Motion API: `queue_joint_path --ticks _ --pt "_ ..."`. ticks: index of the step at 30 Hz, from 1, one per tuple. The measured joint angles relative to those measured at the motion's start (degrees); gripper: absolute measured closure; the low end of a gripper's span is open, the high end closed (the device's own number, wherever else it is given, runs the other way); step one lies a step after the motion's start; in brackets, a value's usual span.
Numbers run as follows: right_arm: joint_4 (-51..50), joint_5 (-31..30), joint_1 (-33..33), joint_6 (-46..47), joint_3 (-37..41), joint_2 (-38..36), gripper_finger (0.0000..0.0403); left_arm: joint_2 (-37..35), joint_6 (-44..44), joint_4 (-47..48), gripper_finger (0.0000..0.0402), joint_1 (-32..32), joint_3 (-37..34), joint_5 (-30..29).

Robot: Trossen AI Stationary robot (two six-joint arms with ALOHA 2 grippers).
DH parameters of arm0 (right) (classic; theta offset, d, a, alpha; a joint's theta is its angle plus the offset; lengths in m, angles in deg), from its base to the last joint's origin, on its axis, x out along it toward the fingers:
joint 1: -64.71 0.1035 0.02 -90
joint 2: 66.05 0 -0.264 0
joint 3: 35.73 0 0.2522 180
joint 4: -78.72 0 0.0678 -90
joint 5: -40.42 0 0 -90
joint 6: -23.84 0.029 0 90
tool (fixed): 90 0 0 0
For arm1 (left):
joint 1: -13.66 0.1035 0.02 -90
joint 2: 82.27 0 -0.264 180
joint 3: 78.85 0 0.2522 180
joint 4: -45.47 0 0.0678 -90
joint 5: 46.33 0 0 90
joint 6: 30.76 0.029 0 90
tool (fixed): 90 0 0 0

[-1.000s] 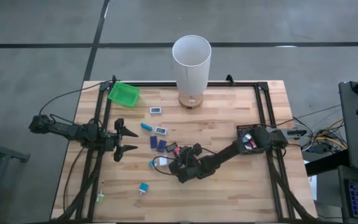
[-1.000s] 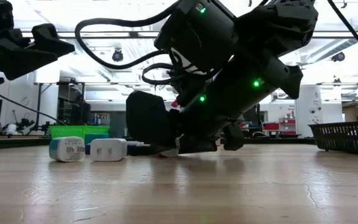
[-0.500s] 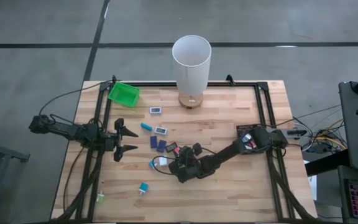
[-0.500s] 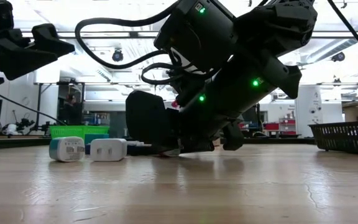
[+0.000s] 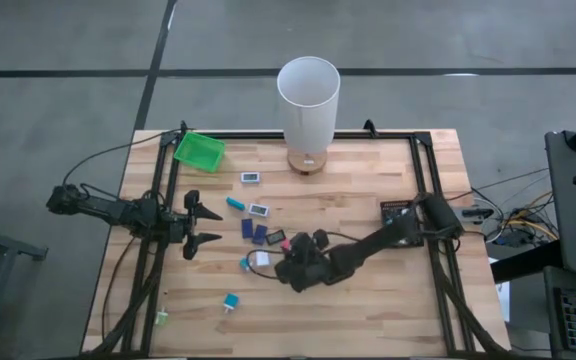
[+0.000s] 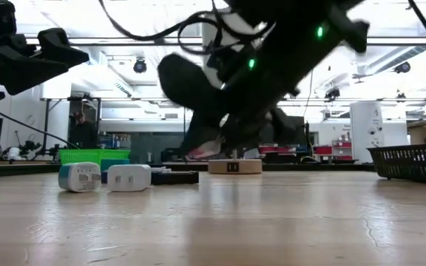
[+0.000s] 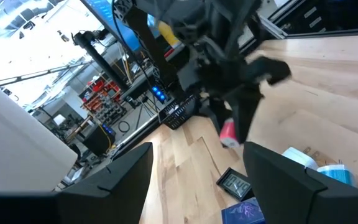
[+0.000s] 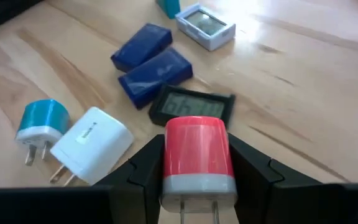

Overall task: Pick & Place Office items
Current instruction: Put the pink charger adapter into the black bin

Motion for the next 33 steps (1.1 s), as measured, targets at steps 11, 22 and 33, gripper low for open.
queue_joint_path --ticks 11,22,33 --pt "-29.47 12.45 -1.41 11.35 -0.02 -15.47 0.0272 0.0 0.0 0.0 0.0145 -0.01 0.0 0.02" --pt "-57.34 16.83 -1.41 22.87 0.21 -29.47 0.0266 0.0 0.0 0.0 0.0145 -0.01 0.0 0.0" --pt "-73.05 23.26 -1.43 31.94 1.24 -40.02 0.0265 0.04 0.0 0.0 0.0145 -0.02 0.0 0.02"
